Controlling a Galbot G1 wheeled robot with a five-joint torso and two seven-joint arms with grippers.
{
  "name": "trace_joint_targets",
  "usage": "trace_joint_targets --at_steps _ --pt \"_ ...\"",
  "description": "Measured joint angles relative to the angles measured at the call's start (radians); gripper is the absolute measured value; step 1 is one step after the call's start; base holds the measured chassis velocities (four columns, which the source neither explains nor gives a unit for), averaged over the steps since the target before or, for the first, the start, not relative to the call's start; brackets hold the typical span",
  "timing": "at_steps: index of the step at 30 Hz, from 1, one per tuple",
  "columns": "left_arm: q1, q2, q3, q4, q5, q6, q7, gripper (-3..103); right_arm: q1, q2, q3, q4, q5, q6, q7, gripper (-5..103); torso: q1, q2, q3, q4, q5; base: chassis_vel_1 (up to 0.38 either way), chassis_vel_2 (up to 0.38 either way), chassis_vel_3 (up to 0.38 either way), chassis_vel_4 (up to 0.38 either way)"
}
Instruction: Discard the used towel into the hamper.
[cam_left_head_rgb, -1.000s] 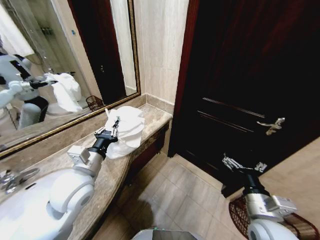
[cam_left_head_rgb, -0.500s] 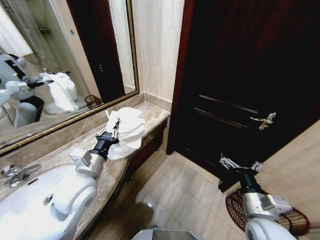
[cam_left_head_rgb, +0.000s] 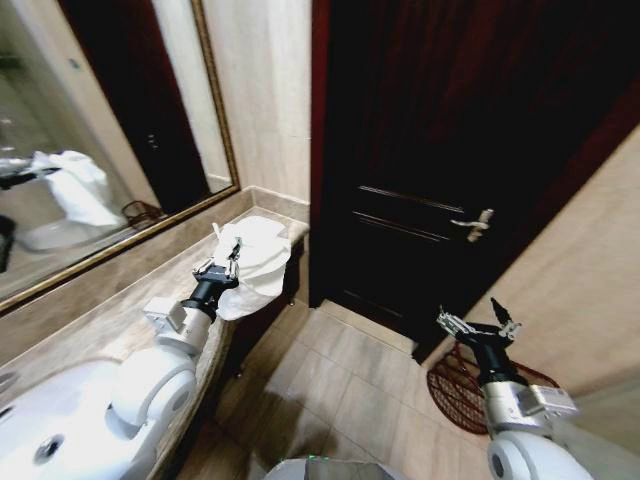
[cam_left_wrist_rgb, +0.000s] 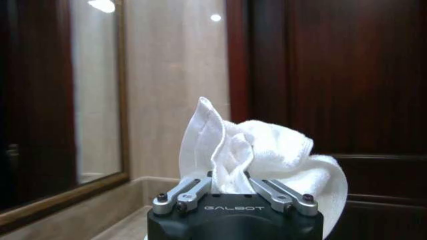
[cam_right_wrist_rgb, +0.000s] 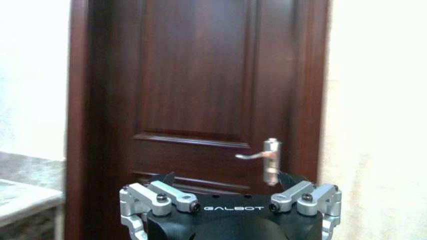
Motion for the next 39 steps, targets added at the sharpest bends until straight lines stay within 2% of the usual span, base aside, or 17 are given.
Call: trace_joint_targets --at_steps 36,39 --pt "0.001 -0.021 0.015 0.04 0.023 -0.047 0.042 10 -0.013 0.023 0.0 0.027 -0.011 -0.009 0.018 100 0.0 0.0 0.0 0.0002 -0.0001 -0.125 -0.129 -0.122 -0.124" --pt "-0.001 -0.023 0.019 0.05 0.042 -0.074 0.064 10 -0.011 0.021 0.001 0.025 -0.012 -0.009 0.018 100 0.0 0.0 0.0 0.0 0.0 -0.184 -0.17 -0.072 -0.071"
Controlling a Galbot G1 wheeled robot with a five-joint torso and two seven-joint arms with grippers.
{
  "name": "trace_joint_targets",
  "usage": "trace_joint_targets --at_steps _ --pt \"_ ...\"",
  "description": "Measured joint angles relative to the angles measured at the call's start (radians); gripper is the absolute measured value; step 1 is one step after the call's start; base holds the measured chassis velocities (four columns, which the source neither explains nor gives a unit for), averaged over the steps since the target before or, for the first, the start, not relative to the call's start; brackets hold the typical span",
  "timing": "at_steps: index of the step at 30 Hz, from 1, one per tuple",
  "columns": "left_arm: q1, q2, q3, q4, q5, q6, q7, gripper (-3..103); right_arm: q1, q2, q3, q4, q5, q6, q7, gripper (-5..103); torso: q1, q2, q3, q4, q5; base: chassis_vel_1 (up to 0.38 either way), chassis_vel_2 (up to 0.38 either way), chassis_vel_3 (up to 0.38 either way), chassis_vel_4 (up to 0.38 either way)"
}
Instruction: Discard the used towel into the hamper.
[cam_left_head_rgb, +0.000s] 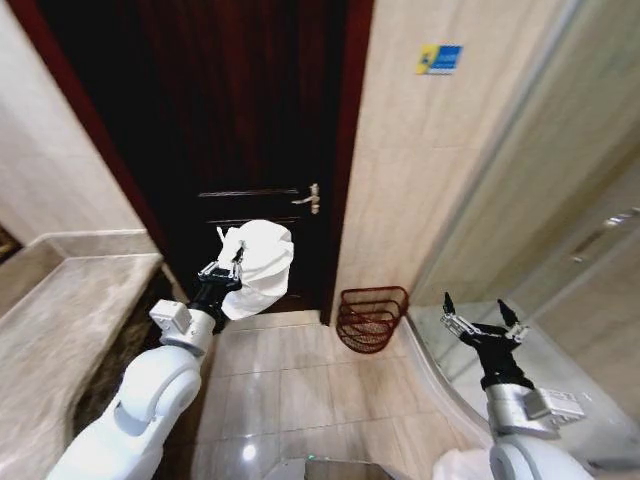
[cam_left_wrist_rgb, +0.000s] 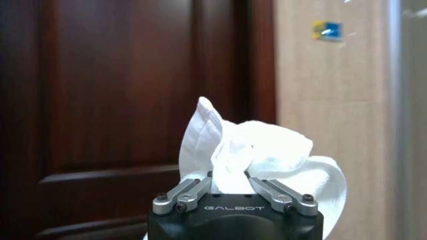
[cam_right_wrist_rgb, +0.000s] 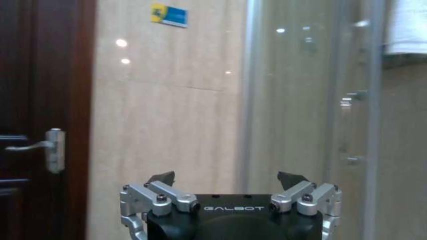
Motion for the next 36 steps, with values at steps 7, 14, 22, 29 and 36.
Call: trace_joint_targets --at_steps 7,14,22,29,36 --pt "-0.001 -0.007 0.007 0.015 0.02 -0.039 0.016 10 0.002 -0.001 0.001 -0.005 -0.002 0.001 -0.001 100 0.0 0.0 0.0 -0.0002 0.0006 -0.19 -0.169 0.026 0.03" --pt "0.004 -0.02 0.008 0.017 0.02 -0.041 0.016 10 0.003 0.0 -0.002 -0.01 -0.011 0.005 -0.003 100 0.0 0.0 0.0 0.0003 -0.0001 -0.068 -0.059 0.064 0.051" --pt "0.012 -0.04 0.016 0.019 0.023 -0.045 0.013 10 0.001 0.002 -0.003 -0.012 -0.013 -0.001 -0.005 100 0.0 0.0 0.0 0.0002 -0.0003 0.0 0.0 0.0 0.0" --pt "0.018 -0.053 0.021 0.019 0.03 -0.048 0.013 10 -0.002 0.001 -0.002 -0.01 -0.014 -0.009 -0.006 100 0.0 0.0 0.0 0.0 0.0 0.0 0.0 0.0 0.0" --pt "0.022 -0.063 0.021 0.017 0.033 -0.049 0.013 10 -0.002 -0.001 -0.002 -0.009 -0.014 -0.009 -0.006 100 0.0 0.0 0.0 0.0001 0.0 -0.023 -0.02 0.028 0.017"
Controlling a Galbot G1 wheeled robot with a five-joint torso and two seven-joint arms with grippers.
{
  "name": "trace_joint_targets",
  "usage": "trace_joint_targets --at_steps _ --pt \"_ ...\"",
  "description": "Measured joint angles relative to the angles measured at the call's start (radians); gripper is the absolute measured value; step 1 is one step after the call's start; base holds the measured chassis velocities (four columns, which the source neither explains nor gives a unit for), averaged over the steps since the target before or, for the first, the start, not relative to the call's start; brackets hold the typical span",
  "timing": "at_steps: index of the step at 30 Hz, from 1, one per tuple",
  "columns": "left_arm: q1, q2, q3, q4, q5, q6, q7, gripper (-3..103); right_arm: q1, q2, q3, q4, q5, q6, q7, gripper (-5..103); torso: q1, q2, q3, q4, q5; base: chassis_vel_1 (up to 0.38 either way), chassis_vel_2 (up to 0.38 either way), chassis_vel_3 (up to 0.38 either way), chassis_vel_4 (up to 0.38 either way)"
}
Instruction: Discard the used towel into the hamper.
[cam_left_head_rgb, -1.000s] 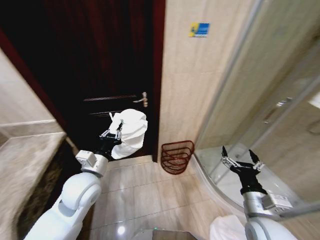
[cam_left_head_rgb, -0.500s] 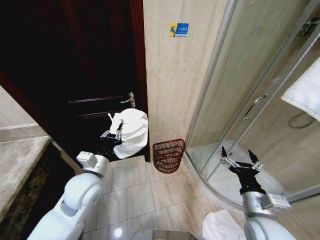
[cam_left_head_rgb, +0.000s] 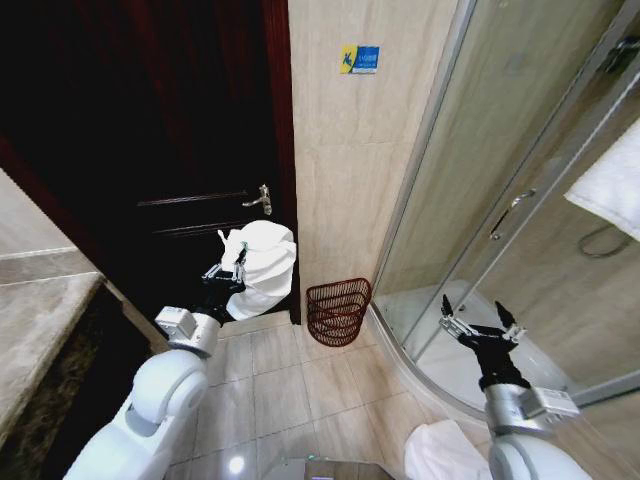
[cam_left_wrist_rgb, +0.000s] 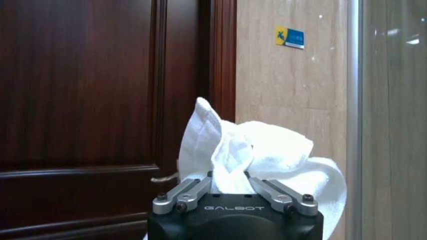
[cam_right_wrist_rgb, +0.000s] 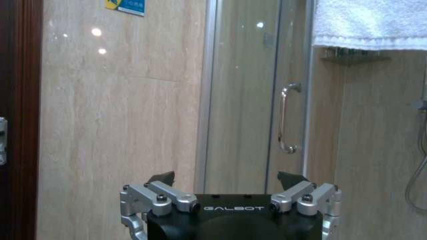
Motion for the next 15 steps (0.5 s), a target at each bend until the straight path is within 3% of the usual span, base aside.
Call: trace_joint_targets --at_steps 15 --pt "0.017 -0.029 0.007 -0.001 0.016 -0.016 0.014 10 -0.007 -0.006 0.004 0.002 0.003 0.012 0.0 100 0.0 0.0 0.0 0.0 0.0 -0.061 -0.068 0.057 0.062"
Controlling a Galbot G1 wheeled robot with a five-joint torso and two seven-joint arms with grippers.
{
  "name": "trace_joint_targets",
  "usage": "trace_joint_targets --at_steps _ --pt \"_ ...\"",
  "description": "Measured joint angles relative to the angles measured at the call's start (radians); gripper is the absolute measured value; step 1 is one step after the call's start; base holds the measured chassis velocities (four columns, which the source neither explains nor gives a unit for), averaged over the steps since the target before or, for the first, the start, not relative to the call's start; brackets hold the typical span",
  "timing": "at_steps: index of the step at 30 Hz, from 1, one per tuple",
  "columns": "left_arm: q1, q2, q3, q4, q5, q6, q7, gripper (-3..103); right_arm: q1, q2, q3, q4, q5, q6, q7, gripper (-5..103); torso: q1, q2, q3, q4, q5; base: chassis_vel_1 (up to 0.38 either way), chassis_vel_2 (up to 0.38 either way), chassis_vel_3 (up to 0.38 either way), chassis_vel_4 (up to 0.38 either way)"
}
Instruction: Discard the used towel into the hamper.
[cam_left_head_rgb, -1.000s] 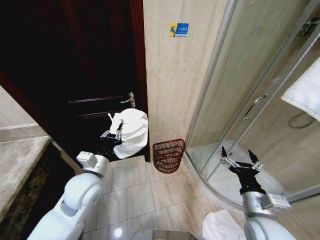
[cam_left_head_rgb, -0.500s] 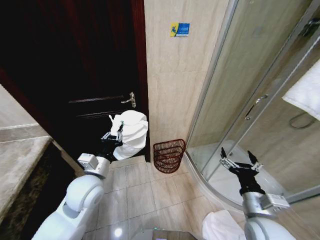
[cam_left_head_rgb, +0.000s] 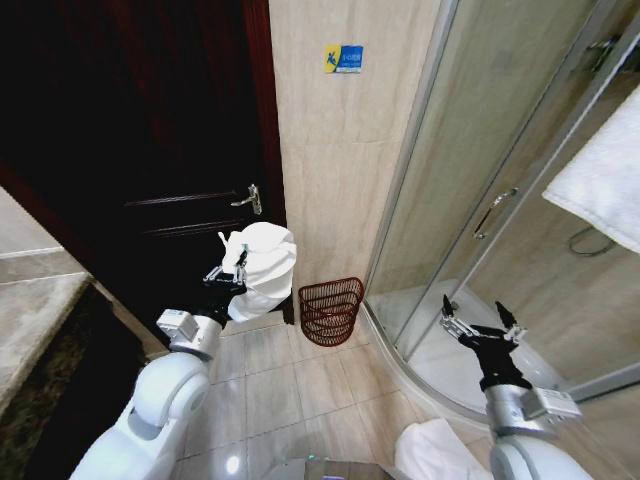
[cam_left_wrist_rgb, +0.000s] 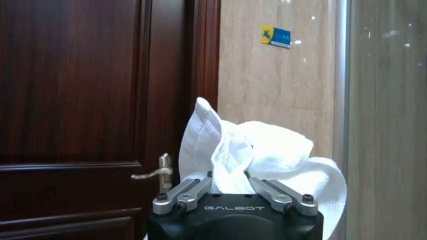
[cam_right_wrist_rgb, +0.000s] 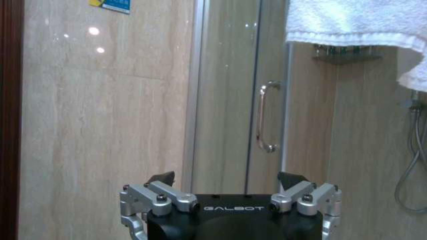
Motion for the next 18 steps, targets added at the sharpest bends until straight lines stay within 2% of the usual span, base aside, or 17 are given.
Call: trace_joint_targets --at_steps 9,18 --pt "0.022 -0.025 -0.002 0.001 0.005 -0.009 0.034 10 0.0 -0.003 0.001 -0.002 0.007 0.012 -0.005 100 -0.004 -0.008 -0.004 0.0 0.0 -0.02 -0.034 0.024 0.032" --pt "0.025 -0.044 0.012 0.035 0.024 -0.029 0.047 10 0.0 -0.003 0.004 -0.001 0.009 0.013 -0.006 100 -0.03 -0.066 -0.035 0.0 -0.0001 0.0 0.0 0.0 0.0"
